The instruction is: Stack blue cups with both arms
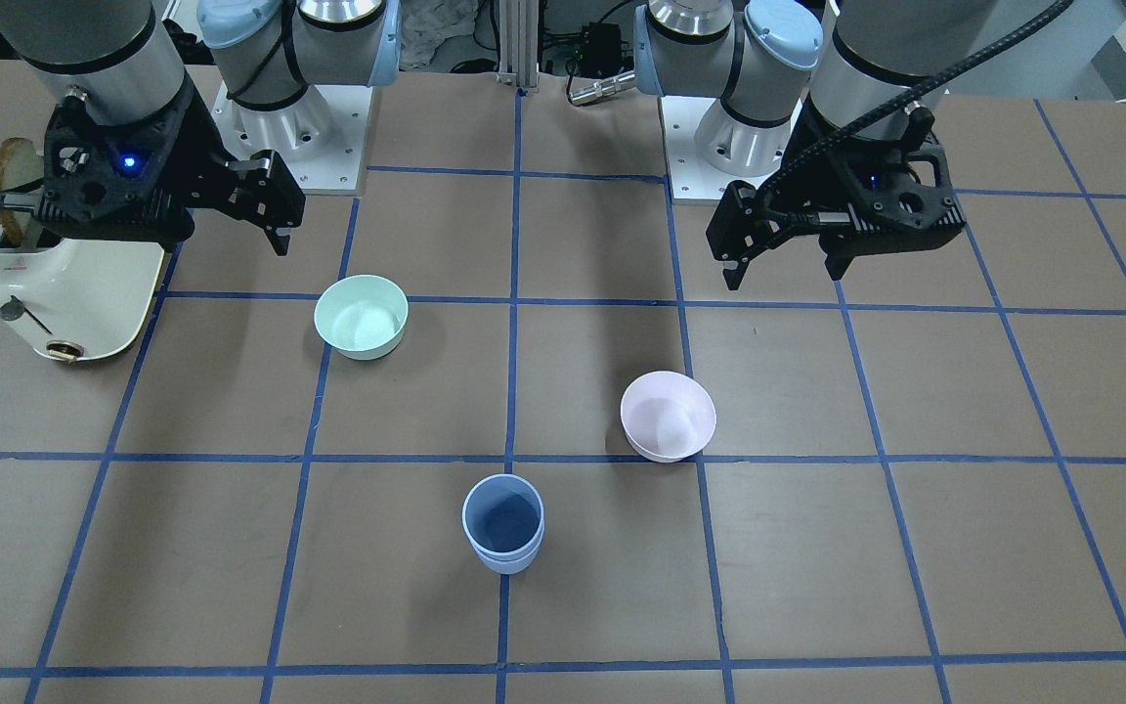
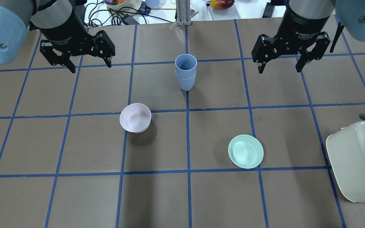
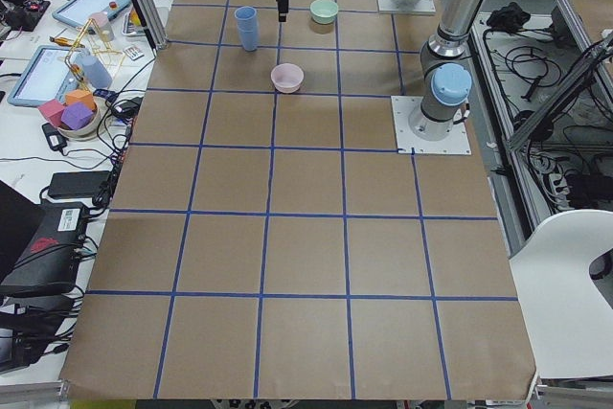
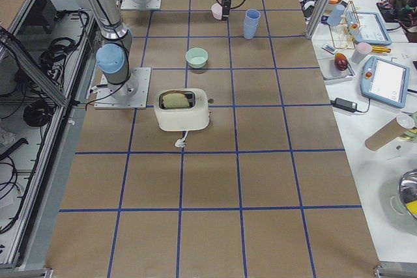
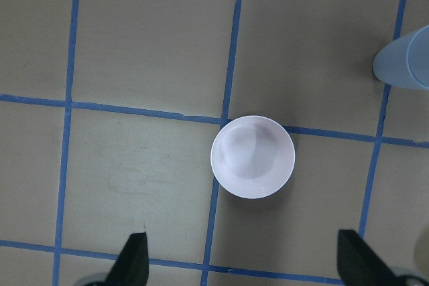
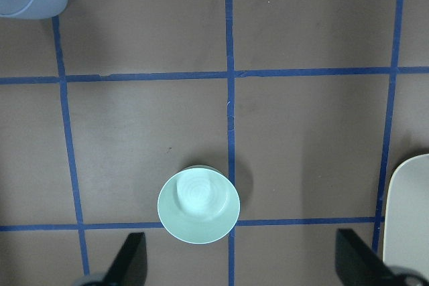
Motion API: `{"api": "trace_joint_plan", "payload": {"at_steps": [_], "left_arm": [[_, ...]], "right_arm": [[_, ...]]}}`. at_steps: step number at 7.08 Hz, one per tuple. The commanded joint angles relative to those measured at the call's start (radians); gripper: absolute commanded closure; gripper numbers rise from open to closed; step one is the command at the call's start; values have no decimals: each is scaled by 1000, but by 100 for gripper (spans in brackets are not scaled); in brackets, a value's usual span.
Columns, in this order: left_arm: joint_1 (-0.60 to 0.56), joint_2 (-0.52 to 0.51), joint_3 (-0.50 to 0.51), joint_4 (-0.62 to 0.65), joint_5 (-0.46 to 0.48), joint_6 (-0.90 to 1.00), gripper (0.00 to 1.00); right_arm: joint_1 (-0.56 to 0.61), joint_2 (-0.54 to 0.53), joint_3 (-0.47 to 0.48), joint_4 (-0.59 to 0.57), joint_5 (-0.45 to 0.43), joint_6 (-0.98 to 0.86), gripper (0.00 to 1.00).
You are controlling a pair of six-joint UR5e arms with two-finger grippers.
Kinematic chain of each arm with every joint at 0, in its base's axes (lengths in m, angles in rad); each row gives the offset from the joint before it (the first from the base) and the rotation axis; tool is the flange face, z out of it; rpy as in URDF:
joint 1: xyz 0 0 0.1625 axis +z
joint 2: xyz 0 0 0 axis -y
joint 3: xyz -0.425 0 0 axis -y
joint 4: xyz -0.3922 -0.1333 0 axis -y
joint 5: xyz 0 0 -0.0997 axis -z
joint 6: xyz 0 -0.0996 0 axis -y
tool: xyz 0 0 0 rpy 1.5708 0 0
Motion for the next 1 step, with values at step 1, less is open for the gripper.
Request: {"api": "trace_joint_plan", "payload": {"at_steps": [1], "left_arm": [[0, 0, 0, -2, 0, 1, 0]], "right_arm": [[2, 1, 1, 0, 13, 0, 0]]}}
